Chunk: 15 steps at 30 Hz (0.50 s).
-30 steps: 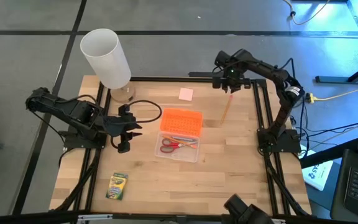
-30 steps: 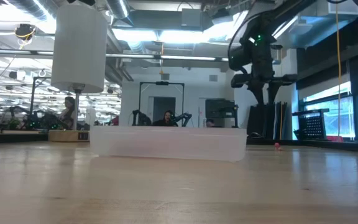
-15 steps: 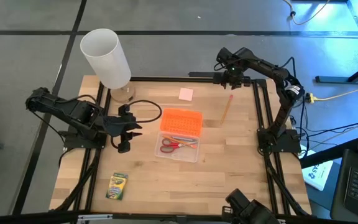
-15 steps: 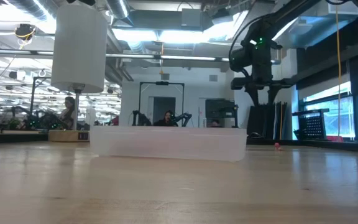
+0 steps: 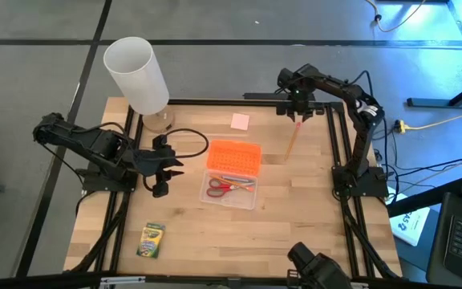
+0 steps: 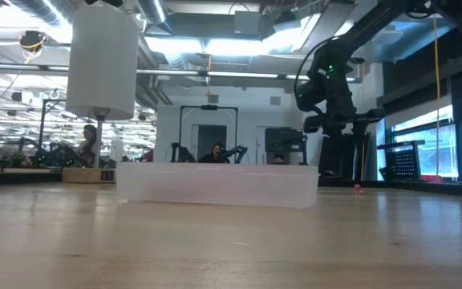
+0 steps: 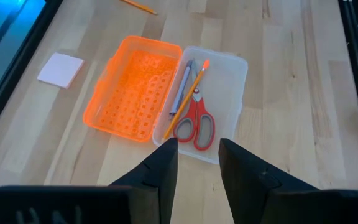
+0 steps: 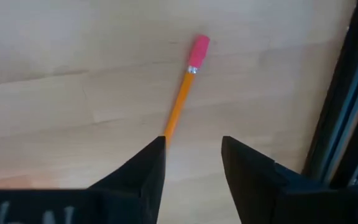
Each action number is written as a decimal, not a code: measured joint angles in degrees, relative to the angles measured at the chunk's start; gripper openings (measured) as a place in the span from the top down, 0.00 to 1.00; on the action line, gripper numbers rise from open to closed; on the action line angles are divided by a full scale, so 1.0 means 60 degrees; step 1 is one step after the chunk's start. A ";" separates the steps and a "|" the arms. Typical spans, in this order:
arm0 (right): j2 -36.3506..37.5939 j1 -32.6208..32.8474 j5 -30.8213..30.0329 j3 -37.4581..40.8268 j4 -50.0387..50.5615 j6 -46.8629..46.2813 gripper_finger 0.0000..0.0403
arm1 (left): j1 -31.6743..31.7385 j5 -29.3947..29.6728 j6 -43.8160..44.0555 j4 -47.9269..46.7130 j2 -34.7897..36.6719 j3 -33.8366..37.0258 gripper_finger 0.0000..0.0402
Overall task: Pack school essentials
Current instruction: Put the orange pencil into the orange supply box
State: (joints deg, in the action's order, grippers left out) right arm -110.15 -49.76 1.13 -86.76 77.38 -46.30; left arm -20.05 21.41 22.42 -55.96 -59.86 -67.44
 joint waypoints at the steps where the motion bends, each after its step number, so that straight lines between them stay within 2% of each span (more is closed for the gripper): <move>1: -0.0011 0.0000 -0.0010 0.0004 0.0031 0.0008 0.61 | 0.0000 0.0002 0.0002 0.0004 0.0000 0.0000 0.73; 8: 0.0011 0.0072 -0.0108 0.0004 0.0631 0.0302 0.64 | 0.0000 0.0000 0.0010 0.0004 0.0000 0.0000 0.73; 15: 0.0498 0.0848 -0.1598 0.0004 0.1857 0.0237 0.64 | 0.0000 0.0000 0.0053 0.0007 0.0000 0.0000 0.73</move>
State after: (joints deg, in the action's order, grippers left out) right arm -107.16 -44.67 -8.46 -86.74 88.53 -44.88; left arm -20.05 21.41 22.74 -55.92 -59.86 -67.44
